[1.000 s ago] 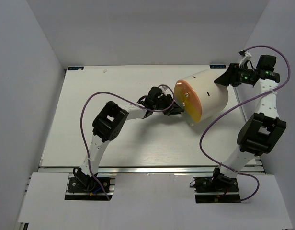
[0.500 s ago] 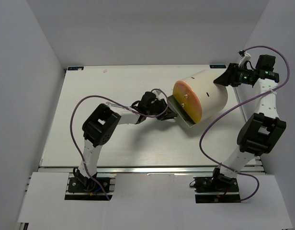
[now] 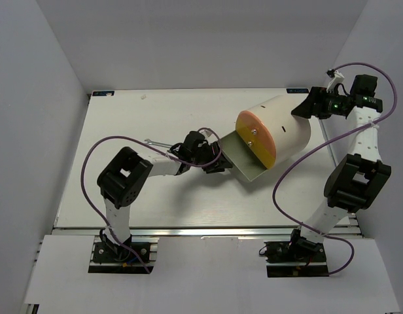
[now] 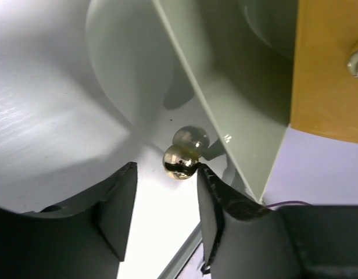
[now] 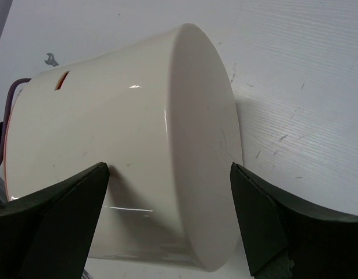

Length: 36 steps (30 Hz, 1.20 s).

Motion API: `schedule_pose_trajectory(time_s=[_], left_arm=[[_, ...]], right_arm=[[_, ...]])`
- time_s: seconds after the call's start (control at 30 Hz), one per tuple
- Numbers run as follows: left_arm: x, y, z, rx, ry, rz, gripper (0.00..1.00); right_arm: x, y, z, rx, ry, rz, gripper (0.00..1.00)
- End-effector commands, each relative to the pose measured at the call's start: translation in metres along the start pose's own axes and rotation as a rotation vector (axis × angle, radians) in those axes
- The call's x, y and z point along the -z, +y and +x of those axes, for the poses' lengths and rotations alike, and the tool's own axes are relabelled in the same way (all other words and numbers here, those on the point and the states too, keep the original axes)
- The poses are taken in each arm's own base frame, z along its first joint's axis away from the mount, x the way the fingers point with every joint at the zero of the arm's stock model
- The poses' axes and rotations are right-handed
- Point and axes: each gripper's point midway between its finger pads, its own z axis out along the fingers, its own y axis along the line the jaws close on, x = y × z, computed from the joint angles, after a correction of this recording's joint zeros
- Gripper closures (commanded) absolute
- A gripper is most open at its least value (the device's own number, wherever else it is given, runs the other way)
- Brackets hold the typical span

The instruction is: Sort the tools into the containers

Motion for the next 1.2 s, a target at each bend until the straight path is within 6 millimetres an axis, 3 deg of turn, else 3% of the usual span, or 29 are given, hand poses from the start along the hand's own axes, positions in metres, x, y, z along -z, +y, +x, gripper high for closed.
schedule_pose_trajectory(time_s=[0.0, 0.2, 0.4, 0.5, 0.53, 0.6, 0.63, 0.67, 0.73, 0.77, 0.8, 0.83, 0.87, 0.9, 0.93, 0.97, 1.0, 1.03, 1.07, 1.13, 1.17], left_arm=[[0.015, -0.014, -0.007, -0.058, -0.017, -0.023, 0.44], [0.041, -0.014, -0.038, -0.054, -0.116, -0.106, 0.39], [0.098, 0.001, -0.059, -0.050, -0.223, -0.199, 0.37], [0.131, 0.006, -0.063, -0.057, -0.284, -0.238, 0.38], [0.141, 0.015, -0.062, -0.047, -0.301, -0.260, 0.40], [0.171, 0.008, -0.068, -0.061, -0.382, -0.264, 0.51], [0.181, 0.018, -0.065, -0.045, -0.401, -0.295, 0.65], [0.199, 0.008, -0.066, -0.058, -0.451, -0.277, 0.71], [0.221, 0.013, -0.069, -0.045, -0.525, -0.311, 0.84], [0.227, 0.022, -0.059, -0.033, -0.517, -0.340, 0.85], [0.244, 0.016, -0.061, -0.037, -0.576, -0.340, 0.83], [0.253, 0.027, -0.056, -0.013, -0.587, -0.397, 0.77], [0.261, 0.032, -0.051, 0.002, -0.598, -0.423, 0.57], [0.273, 0.029, -0.048, 0.025, -0.631, -0.419, 0.50], [0.282, 0.041, -0.040, 0.052, -0.631, -0.475, 0.46], [0.288, 0.043, -0.035, 0.068, -0.639, -0.490, 0.37], [0.293, 0.048, -0.029, 0.111, -0.652, -0.501, 0.33], [0.307, 0.053, -0.021, 0.138, -0.681, -0.526, 0.29], [0.313, 0.055, -0.016, 0.155, -0.696, -0.529, 0.28], [0.325, 0.060, -0.004, 0.201, -0.727, -0.520, 0.26], [0.330, 0.063, -0.001, 0.212, -0.743, -0.529, 0.26]], right_arm=[[0.004, -0.014, 0.009, 0.042, 0.060, 0.075, 0.11], [0.025, -0.018, -0.034, 0.158, -0.004, 0.171, 0.11], [0.052, -0.017, -0.084, 0.306, -0.096, 0.287, 0.11], [0.068, 0.003, -0.113, 0.427, -0.169, 0.288, 0.11], [0.068, 0.018, -0.118, 0.511, -0.189, 0.227, 0.11], [0.066, 0.059, -0.125, 0.658, -0.229, 0.128, 0.11], [0.044, 0.095, -0.114, 0.791, -0.222, -0.016, 0.11], [0.039, 0.128, -0.105, 0.867, -0.217, -0.085, 0.11], [0.014, 0.172, -0.081, 1.051, -0.183, -0.187, 0.12], [-0.015, 0.226, -0.044, 1.100, -0.139, -0.331, 0.15], [-0.030, 0.239, -0.038, 1.147, -0.131, -0.312, 0.20], [-0.045, 0.259, -0.023, 1.168, -0.114, -0.347, 0.33], [-0.069, 0.295, 0.008, 1.154, -0.068, -0.442, 0.45], [-0.085, 0.305, 0.012, 1.148, -0.057, -0.426, 0.66], [-0.098, 0.318, 0.021, 1.117, -0.037, -0.445, 1.00], [-0.125, 0.333, 0.048, 1.012, 0.046, -0.493, 1.00], [-0.136, 0.344, 0.043, 0.967, 0.046, -0.485, 1.00], [-0.150, 0.351, 0.047, 0.913, 0.062, -0.489, 0.78], [-0.181, 0.351, 0.070, 0.851, 0.138, -0.500, 0.66], [-0.204, 0.364, 0.071, 0.783, 0.141, -0.490, 0.51], [-0.225, 0.366, 0.092, 0.768, 0.186, -0.497, 0.47]])
